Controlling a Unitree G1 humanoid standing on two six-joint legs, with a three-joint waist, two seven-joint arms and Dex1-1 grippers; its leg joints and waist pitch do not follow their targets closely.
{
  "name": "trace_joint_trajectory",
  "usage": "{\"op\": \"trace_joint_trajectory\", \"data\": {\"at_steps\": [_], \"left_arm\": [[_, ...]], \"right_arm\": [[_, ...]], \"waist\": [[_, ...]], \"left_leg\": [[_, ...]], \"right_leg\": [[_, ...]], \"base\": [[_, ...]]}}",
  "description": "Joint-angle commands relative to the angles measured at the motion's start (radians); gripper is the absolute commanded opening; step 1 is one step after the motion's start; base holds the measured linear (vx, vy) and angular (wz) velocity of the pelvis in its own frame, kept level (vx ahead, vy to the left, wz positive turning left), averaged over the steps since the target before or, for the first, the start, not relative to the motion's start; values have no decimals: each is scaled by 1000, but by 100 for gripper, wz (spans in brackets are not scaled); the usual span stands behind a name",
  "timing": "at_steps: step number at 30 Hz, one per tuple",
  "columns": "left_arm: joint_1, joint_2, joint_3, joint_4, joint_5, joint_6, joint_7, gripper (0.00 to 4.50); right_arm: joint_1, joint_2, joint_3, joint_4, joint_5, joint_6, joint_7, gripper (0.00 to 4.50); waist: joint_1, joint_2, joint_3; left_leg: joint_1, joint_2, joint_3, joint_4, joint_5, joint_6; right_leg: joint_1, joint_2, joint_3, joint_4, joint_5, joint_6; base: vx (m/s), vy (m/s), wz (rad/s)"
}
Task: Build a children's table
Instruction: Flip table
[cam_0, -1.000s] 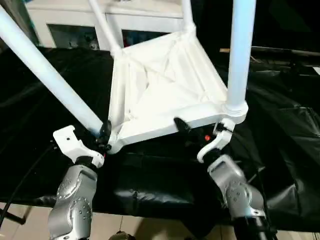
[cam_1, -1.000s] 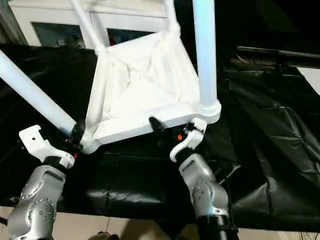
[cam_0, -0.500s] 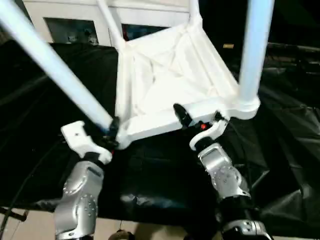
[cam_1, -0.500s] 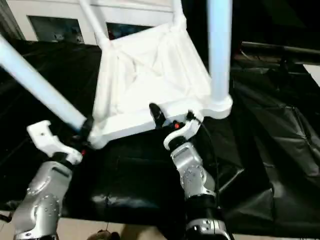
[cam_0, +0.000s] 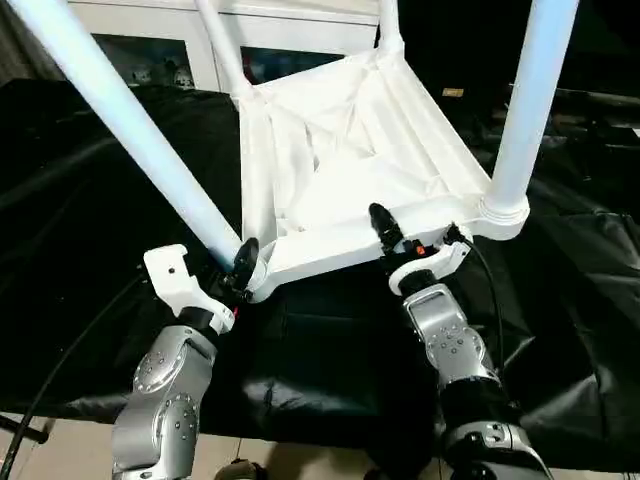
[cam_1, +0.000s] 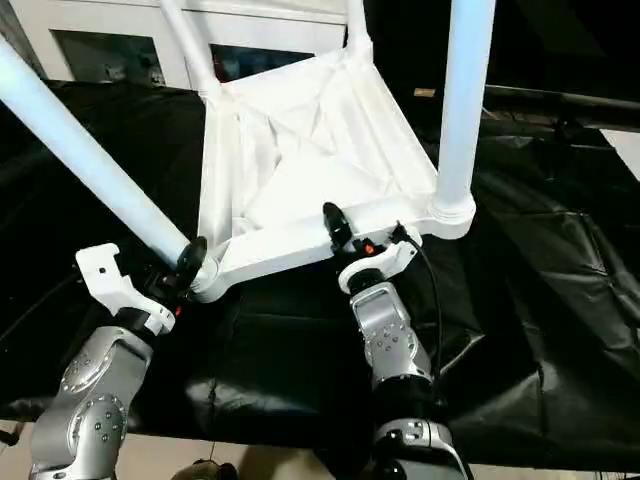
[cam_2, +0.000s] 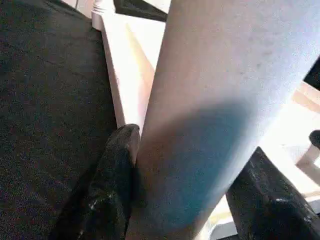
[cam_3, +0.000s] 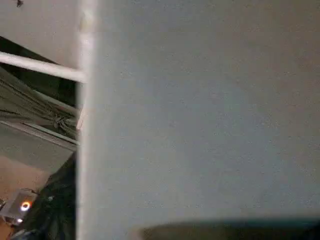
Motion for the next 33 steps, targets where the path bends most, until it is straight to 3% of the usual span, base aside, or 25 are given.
{"op": "trace_joint_trajectory", "data": {"at_steps": [1,4,5,9,10,17,25,29,30,31,33], "left_arm": [[-8,-21,-27,-57,-59,-30,-66,227],[-6,-23,-27,-58,-62,-31,-65,227],[-7,-23,-30,-54,-63,-32,-66,227],[-17,-28,-26,-44,-69,-42,-67,227],[-21,-30,-22,-37,-72,-44,-67,283],[-20,-57,9,-24,-137,-42,-86,343],[-28,-90,85,-28,-194,-136,-74,385],[-49,-63,251,-58,-367,-209,-118,387],[-66,-29,329,-58,-441,-226,-119,387],[-66,-29,329,-58,-441,-226,-119,387],[-92,29,435,-50,-533,-247,-103,387]], "right_arm": [[-85,99,-24,15,2,-12,-5,327],[-91,96,-22,26,3,-18,1,303],[-99,88,-24,39,10,-25,6,294],[-110,74,-31,48,23,-31,8,262],[-109,71,-30,45,23,-31,8,250],[-71,61,-24,-12,15,-21,-5,214],[-38,50,-17,-56,8,-20,-14,214],[-29,15,-8,-97,-26,-39,-23,212],[-26,-1,-11,-115,-28,-40,-32,212],[-26,-1,-11,-115,-28,-40,-32,212],[-22,-27,-18,-139,-27,-35,-43,211]], "waist": [[4,-2,-65],[3,-3,-67],[3,-12,-72],[4,-6,-75],[3,-7,-74],[4,-8,-75],[3,-7,-77],[0,-9,-77],[-1,-13,-76],[-1,-11,-75],[-2,-13,-74]], "left_leg": [[27,40,-14,-73,-138,55],[27,40,-13,-71,-132,55],[27,39,-13,-68,-121,61],[26,39,-11,-64,-113,65],[25,39,-11,-65,-117,63],[28,39,-10,-65,-166,38],[27,37,-10,-63,-139,41],[27,35,-10,-61,-141,28],[29,36,-9,-62,-144,28],[28,34,-9,-62,-147,25],[30,34,-9,-63,-164,17]], "right_leg": [[42,-32,14,-41,-85,-190],[42,-32,15,-40,-75,-194],[46,-33,14,-37,-65,-199],[45,-34,15,-35,-67,-209],[45,-34,15,-35,-73,-209],[42,-32,15,-38,-129,-198],[43,-30,15,-35,-96,-188],[43,-29,16,-31,-104,-194],[41,-27,16,-33,-105,-190],[41,-27,16,-31,-109,-191],[39,-26,17,-32,-126,-183]], "base": [[0,0,0],[0,0,0],[0,0,0],[0,0,0],[0,0,0],[0,0,0],[0,0,0],[0,0,0],[0,0,0],[0,0,0],[0,0,0]]}}
